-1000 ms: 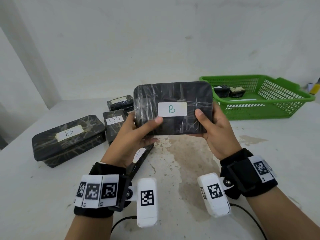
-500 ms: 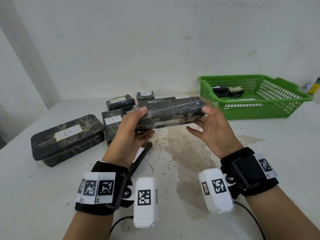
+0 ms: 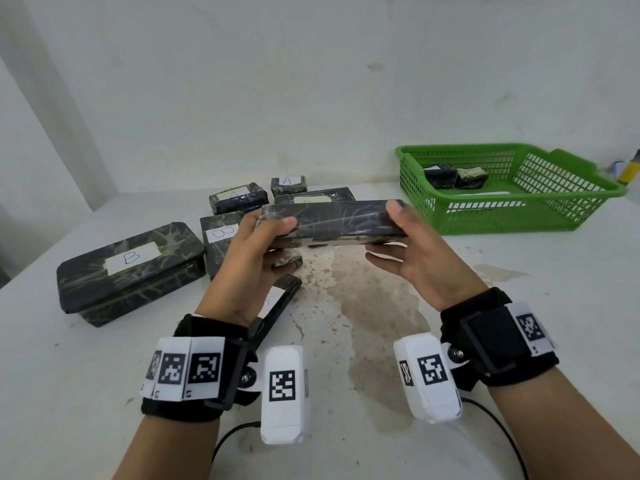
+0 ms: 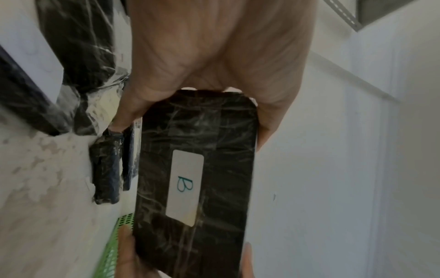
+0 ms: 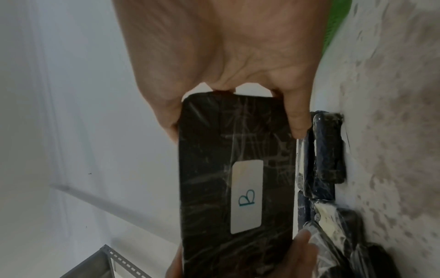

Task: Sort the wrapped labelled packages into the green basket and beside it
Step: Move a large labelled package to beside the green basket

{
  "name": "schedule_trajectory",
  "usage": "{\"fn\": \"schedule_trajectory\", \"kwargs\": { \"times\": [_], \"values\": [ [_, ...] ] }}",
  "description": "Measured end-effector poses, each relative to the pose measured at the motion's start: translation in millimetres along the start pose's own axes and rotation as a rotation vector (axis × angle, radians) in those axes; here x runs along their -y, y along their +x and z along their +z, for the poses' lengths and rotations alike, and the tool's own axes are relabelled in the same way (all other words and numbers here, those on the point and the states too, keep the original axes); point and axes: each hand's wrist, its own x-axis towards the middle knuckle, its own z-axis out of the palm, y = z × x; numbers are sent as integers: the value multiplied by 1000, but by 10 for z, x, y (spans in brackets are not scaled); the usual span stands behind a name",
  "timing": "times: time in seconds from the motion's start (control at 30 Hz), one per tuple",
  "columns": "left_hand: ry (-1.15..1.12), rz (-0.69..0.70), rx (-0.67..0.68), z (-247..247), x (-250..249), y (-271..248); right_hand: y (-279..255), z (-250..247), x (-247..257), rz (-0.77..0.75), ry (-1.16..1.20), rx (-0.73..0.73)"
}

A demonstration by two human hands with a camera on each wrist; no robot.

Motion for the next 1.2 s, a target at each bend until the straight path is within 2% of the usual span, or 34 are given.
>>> {"fn": "schedule_trajectory", "kwargs": {
  "times": [0.1, 0.27, 0.47, 1.03, 1.2],
  "values": [
    [63, 26, 4, -26, -3, 2, 3, 0, 16, 16, -9, -4],
    [143, -11, 16, 31, 12, -34, 12, -31, 72, -20, 10, -27],
    [109, 8, -57, 38, -24, -25, -29, 35, 46, 5, -79, 10],
    [218, 52, -87, 146, 13, -104, -51, 98, 50, -50, -11, -83],
    [176, 69, -119, 115, 39, -70, -69, 132, 19, -28, -37, -59]
  ]
}}
